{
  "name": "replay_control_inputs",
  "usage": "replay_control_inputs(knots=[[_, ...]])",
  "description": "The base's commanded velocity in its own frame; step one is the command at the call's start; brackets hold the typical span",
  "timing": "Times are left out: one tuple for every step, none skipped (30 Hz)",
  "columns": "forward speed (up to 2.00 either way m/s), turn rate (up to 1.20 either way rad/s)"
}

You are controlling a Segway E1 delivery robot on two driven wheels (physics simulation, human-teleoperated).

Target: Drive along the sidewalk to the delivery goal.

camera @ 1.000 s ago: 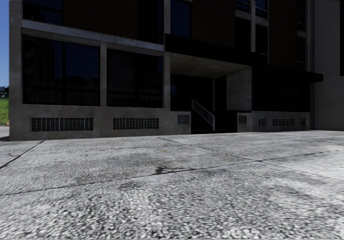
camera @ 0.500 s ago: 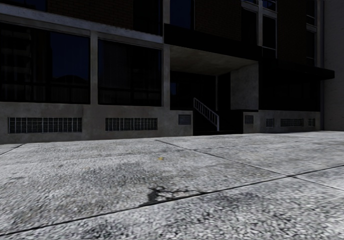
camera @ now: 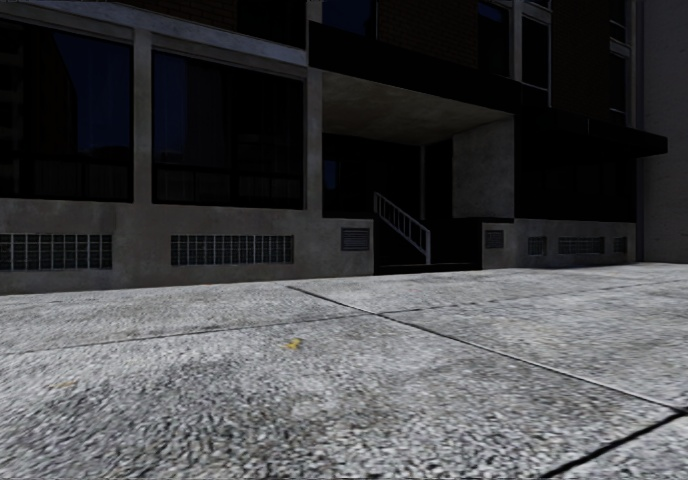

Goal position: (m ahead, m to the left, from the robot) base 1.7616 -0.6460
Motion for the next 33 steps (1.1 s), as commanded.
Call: replay_control_inputs(knots=[[2.00, -0.23], [2.00, -0.23], [2.00, -0.23], [2.00, -0.23], [2.00, -0.23], [2.00, -0.23], [2.00, -0.23], [2.00, -0.23], [2.00, -0.23], [2.00, -0.23], [1.98, -0.23], [1.88, -0.23], [1.71, -0.23], [1.57, -0.23], [1.46, -0.23], [1.39, -0.23], [1.39, -0.23], [1.35, -0.23], [1.28, -0.23], [1.20, -0.23], [1.16, -0.24], [1.16, -0.24], [1.14, -0.26], [1.14, -0.26], [1.14, -0.26], [1.13, -0.27], [1.13, -0.27], [1.13, -0.27], [1.13, -0.31], [1.11, -0.37], [1.09, -0.40], [1.07, -0.41], [1.06, -0.41]])
